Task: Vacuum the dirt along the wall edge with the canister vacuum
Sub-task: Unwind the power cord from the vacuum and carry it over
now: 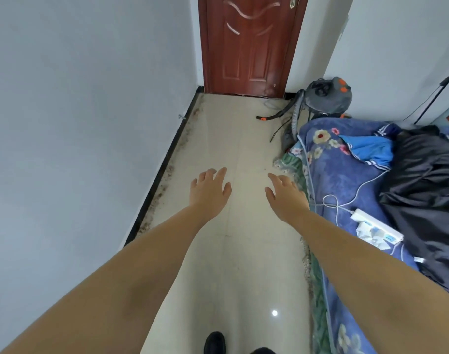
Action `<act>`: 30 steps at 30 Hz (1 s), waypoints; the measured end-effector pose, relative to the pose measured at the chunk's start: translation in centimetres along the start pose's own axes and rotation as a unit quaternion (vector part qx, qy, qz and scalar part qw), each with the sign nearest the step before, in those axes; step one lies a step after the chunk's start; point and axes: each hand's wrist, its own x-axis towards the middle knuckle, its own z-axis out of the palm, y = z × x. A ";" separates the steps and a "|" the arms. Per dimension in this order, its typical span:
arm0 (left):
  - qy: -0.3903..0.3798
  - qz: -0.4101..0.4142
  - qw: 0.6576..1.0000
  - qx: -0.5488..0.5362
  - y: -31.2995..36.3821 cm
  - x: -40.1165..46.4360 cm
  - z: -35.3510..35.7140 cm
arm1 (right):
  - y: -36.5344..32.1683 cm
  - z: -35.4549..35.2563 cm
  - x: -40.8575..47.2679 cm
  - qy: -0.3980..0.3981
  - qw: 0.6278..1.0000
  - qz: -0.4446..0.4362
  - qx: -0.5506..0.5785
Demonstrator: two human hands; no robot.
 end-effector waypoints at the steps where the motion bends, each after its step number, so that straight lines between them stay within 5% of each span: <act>1: -0.003 0.005 1.000 -0.001 0.0 2.0 0.0 | 0.2 -0.2 1.6 -0.001 1.000 0.005 -0.002; 10: -0.015 0.066 0.998 0.003 2.5 22.5 1.2 | 6.8 -2.8 18.8 0.000 0.998 0.066 -0.017; 16: -0.015 0.035 0.999 -0.011 3.6 37.8 1.0 | 11.6 -6.8 33.6 0.000 0.997 0.073 -0.016; 30: -0.014 0.041 0.999 -0.003 0.6 71.6 0.2 | 13.5 -10.0 66.9 -0.011 0.996 0.086 -0.005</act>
